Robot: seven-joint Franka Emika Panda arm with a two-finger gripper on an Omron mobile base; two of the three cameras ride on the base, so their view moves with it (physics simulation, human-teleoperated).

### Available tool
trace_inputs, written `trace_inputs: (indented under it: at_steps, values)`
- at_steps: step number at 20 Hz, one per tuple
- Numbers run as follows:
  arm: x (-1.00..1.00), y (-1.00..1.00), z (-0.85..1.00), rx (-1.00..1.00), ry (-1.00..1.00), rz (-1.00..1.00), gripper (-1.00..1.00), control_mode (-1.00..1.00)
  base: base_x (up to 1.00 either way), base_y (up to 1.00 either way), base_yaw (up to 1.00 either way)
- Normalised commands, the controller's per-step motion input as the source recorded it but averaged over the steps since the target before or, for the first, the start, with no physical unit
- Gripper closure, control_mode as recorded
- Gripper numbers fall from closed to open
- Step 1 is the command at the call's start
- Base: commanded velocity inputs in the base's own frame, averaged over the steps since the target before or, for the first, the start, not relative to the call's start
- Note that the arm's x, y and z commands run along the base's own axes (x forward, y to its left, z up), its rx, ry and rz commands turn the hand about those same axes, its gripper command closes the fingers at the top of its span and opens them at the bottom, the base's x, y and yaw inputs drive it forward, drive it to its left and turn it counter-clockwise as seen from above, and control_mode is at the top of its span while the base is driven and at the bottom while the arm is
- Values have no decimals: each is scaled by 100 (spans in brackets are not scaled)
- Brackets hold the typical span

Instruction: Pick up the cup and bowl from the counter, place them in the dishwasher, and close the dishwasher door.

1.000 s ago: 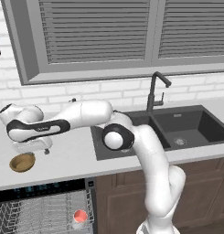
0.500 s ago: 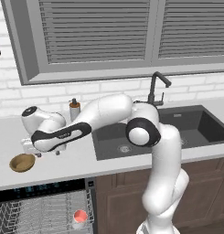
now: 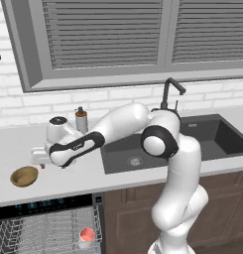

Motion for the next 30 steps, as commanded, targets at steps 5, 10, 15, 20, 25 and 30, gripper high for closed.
trace_inputs:
  at_steps: [5,10,15,20,25,30]
  values:
    - [29,57,0,4,16,12,-100,-100,0,0,0]
    - [6,60,0,0,13,12,-100,-100,0,0,0]
    - [0,29,-4,-2,7,9,-100,-100,0,0,0]
    - [-9,0,-30,-10,1,5,-100,-100,0,0,0]
    - [-7,0,-36,-7,0,6,-100,-100,0,0,0]
    - [0,0,-20,0,0,7,-100,-100,0,0,0]
